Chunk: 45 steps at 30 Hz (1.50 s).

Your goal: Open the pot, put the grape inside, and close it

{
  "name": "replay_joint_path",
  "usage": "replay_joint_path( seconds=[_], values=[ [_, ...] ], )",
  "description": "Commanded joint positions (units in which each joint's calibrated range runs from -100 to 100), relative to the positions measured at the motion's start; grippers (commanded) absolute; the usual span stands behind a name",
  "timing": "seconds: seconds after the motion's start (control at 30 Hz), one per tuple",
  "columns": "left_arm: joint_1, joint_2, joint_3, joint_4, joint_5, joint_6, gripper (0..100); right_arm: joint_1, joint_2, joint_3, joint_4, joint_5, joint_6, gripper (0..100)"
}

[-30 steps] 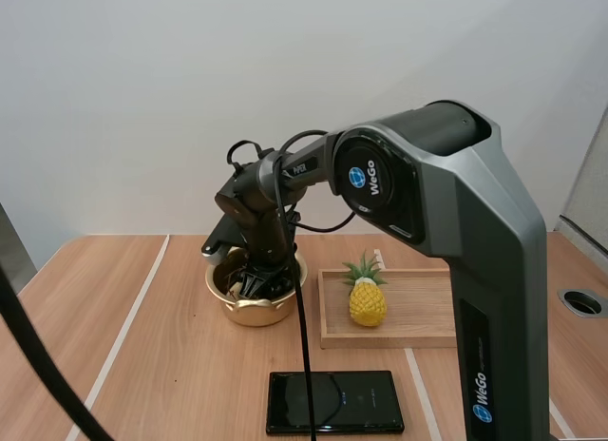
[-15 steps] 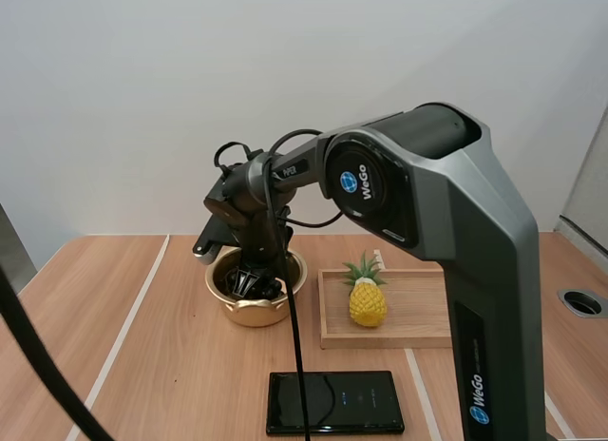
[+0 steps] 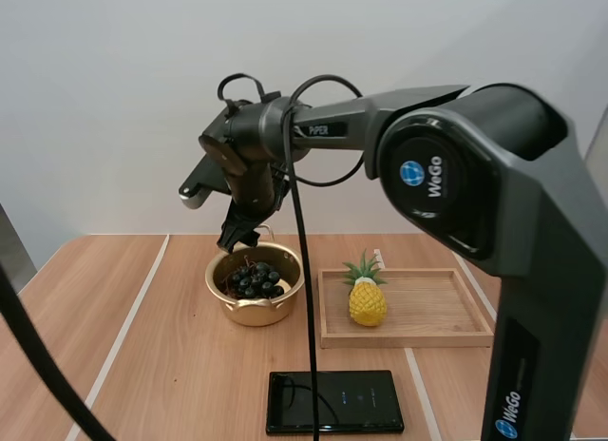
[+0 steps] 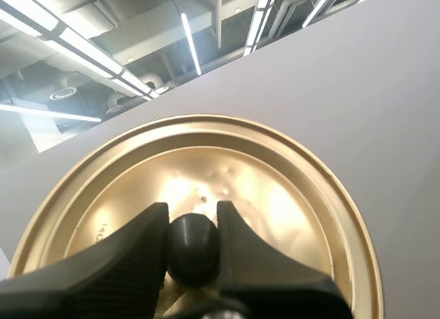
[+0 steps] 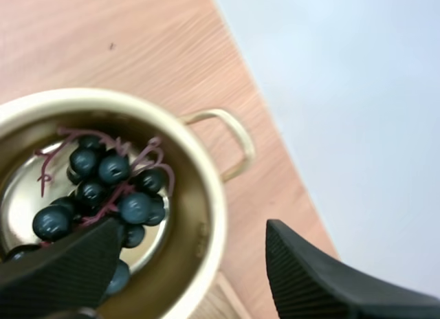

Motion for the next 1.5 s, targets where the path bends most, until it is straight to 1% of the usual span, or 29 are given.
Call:
replay_joint_path(
  seconds=[0.0, 0.3, 0.37, 0.43, 0.5, 0.6, 0.7, 0.87, 1.03, 1.17, 1.23, 1.37, 1.47],
  values=[
    [-0.06, -0.3, 0.01, 0.34, -0.98, -0.17, 0, 0.03, -3.99, -1.25, -0.03, 1.21, 0.07, 100],
    [-0.06, -0.3, 0.01, 0.34, -0.98, -0.17, 0, -0.04, -13.5, -1.25, -1.49, 0.91, 0.27, 100],
    [-0.06, -0.3, 0.01, 0.34, -0.98, -0.17, 0, -0.11, -15.58, -1.25, -4.47, 0.91, 2.71, 100],
    [-0.06, -0.3, 0.01, 0.34, -0.98, 0.35, 0, -0.37, -18.01, -1.25, -9.52, 0.91, 6.67, 100],
    [-0.06, -0.18, 0.01, 0.34, -1.14, 0.93, 0, -1.13, -20.58, -1.25, -15.09, 0.69, 10.79, 100],
    [-0.06, -0.07, 0.01, 0.34, -1.46, 1.04, 0, -3.0, -24.22, -1.25, -21.33, -0.11, 15.58, 100],
    [-0.06, -0.07, 0.01, 0.34, -1.61, 1.04, 0, -5.39, -28.09, -1.25, -23.37, -2.49, 18.19, 100],
    [-0.06, 0.06, 0.01, 0.34, -5.66, 1.04, 0, -9.13, -32.97, -1.25, -23.37, -3.99, 21.34, 100],
    [-0.06, 0.49, 0.01, 0.34, -8.2, 0.73, 0, -11.35, -36.89, -1.25, -21.85, -3.82, 22.69, 100],
    [-0.06, 1.62, 0.01, 0.34, -8.2, 0.42, 0, -12.4, -40.22, -1.39, -17.14, -2.73, 22.76, 100],
    [-0.06, 2.34, 0.01, 0.34, -8.2, -0.87, 0, -12.63, -41.2, -2.66, -14.56, -0.31, 22.76, 100],
    [-0.06, 3.59, 0.13, 0.34, -8.2, -3.12, 0, -12.82, -41.68, -8.81, -10.02, 7.68, 21.59, 100],
    [-0.06, 3.99, 0.59, 0.34, -8.38, -3.69, 0, -14.74, -41.68, -13.66, -5.05, 11.22, 19.3, 100]
  ],
)
